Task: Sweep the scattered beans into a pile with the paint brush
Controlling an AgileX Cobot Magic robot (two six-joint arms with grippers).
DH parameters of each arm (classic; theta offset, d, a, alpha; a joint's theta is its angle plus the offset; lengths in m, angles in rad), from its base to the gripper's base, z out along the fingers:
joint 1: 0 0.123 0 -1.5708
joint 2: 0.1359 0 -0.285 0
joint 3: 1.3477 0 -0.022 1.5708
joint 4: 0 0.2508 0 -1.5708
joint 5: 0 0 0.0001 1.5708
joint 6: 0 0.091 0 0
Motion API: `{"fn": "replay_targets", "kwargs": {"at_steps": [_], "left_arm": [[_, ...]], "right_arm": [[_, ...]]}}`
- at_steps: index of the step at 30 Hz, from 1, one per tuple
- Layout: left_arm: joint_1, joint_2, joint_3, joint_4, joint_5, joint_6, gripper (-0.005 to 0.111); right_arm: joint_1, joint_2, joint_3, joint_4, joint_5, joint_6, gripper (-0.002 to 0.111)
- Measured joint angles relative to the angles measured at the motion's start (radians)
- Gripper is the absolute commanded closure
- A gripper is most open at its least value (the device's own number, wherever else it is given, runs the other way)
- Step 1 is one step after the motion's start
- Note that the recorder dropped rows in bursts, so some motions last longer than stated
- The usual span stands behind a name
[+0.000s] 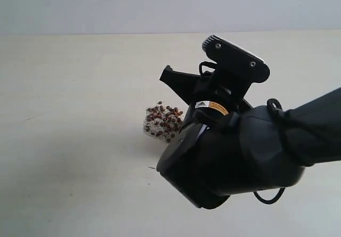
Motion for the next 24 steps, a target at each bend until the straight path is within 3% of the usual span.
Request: {"fn": "replay_targets", "kwargs": {"at_steps": [11,20,24], "left_arm": [[0.0,0.0,0.0,0.0,0.0,0.0,0.107],[0.0,0.0,0.0,0.0,0.0,0.0,0.107],[0.0,0.0,0.0,0.0,0.0,0.0,0.107]], "right_arm": [[0.0,-0.062,0.0,0.003,-0.011,-0.069,0.108],[0.0,-0.2,0.0,0.048,-0.016,-0.273,0.108],[-0.002,-0.267,0.009,-0.024,-0.009,-0.416,0.108]]}}
